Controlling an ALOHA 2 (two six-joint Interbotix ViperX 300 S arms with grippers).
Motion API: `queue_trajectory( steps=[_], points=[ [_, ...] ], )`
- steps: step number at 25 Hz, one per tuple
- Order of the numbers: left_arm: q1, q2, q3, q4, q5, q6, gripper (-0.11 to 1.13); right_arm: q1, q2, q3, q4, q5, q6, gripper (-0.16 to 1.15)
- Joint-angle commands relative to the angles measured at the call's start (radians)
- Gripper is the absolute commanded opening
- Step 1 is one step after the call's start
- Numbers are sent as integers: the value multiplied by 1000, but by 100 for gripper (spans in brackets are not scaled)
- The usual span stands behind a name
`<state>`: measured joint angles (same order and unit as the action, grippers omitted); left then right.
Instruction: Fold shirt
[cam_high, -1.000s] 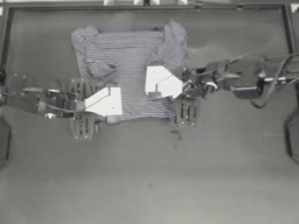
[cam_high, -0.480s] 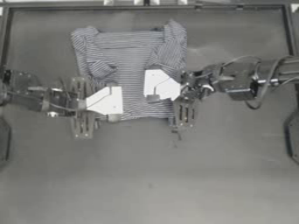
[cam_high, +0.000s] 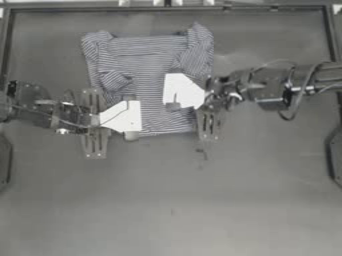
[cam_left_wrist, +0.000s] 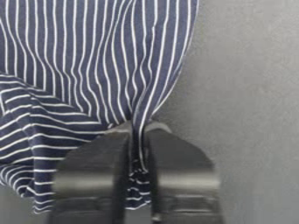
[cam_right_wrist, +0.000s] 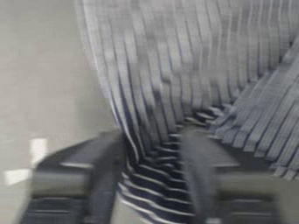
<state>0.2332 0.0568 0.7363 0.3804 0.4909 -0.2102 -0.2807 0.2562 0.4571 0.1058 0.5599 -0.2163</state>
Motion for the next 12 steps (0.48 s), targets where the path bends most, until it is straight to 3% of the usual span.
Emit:
queue_trajectory(
  steps=[1, 5, 8, 10, 12],
  points=[
    [3, -9, -3, 2, 2, 5, 26, 2, 14, 6, -31, 5, 29, 57],
    [3, -18, -3, 2, 0, 26, -3, 8, 37, 9, -48, 34, 58, 28],
    [2, -31, -8, 2, 0, 28, 1, 21, 34, 9, -52, 41, 48, -2],
    [3, -38, -8, 2, 0, 29, 4, 32, 31, 6, -55, 40, 52, -5],
    [2, -49, -8, 2, 0, 29, 4, 40, 20, 5, -55, 38, 60, 3]
  ],
)
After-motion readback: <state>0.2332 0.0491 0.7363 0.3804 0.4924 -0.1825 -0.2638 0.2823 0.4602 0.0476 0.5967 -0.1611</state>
